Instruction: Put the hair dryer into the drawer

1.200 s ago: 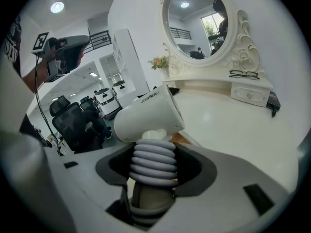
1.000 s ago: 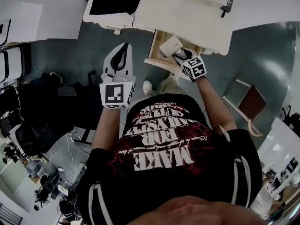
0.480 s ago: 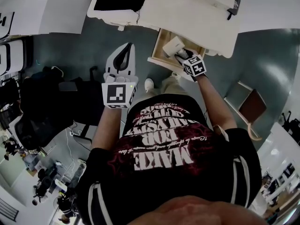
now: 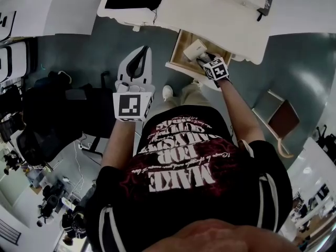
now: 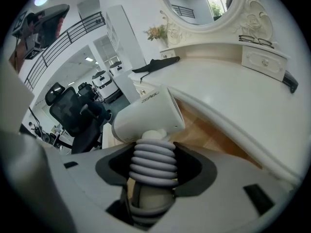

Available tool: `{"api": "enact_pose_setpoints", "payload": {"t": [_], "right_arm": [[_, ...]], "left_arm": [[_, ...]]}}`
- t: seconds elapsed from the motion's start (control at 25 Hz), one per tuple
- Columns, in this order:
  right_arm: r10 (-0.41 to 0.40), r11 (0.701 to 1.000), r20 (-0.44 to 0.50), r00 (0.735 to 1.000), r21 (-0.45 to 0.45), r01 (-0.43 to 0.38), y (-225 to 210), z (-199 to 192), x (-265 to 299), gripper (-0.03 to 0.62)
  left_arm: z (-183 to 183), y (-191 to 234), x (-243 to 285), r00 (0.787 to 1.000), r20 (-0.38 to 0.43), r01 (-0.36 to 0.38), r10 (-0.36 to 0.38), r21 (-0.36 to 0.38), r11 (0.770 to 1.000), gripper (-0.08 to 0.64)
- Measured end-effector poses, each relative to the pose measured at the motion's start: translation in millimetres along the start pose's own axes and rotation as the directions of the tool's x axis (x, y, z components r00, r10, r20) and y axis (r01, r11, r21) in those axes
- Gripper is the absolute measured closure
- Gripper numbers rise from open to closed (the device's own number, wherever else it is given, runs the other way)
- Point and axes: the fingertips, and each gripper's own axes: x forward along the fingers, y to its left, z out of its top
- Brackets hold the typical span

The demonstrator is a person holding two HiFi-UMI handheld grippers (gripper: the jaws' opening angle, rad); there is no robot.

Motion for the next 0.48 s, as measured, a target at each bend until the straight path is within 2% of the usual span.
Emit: {"api": "enact_pose_setpoints", "payload": {"t": [0.48], "right_arm": [[-0.027,0.997,-0.063,0.998,0.071,0.031,-25.9,-23.9,27.8,0.350]], "left_arm": [[-15.0,5.1,-14.5,0.999,-0.042,-0.034,0.034,0.004,0.999,0.557]]}}
